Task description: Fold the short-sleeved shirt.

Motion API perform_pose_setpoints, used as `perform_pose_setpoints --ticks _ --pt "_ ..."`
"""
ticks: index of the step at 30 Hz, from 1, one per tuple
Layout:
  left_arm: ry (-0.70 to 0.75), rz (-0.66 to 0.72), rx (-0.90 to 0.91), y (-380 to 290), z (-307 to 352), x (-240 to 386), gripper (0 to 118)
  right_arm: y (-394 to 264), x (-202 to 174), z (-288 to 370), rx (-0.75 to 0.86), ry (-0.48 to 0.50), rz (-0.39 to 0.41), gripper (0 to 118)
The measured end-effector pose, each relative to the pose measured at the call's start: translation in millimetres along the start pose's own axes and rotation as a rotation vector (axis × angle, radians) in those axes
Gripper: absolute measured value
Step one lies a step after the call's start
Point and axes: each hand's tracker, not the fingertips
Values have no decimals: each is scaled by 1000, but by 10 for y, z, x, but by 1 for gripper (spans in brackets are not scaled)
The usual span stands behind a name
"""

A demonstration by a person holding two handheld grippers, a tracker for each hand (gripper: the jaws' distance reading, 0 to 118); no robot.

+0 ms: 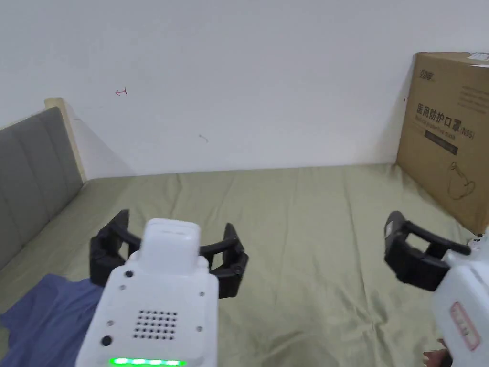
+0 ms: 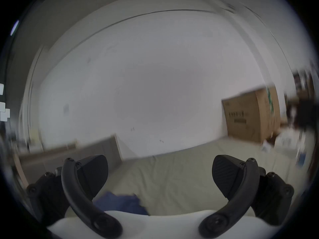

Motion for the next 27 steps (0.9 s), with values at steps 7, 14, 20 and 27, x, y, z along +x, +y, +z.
perform_pose_setpoints --ticks 7,14,20,27 --pt "10 34 -62 -248 85 -47 118 -309 -76 27 -131 -15 -39 118" --pt "-40 20 -43 -182 70 20 118 -251 -27 21 -104 -29 -18 118" --pt "-38 56 -56 -156 51 37 118 -211 -33 51 -63 -34 22 118" --pt "-5 97 -64 -126 47 22 113 -224 -75 70 -64 6 60 118"
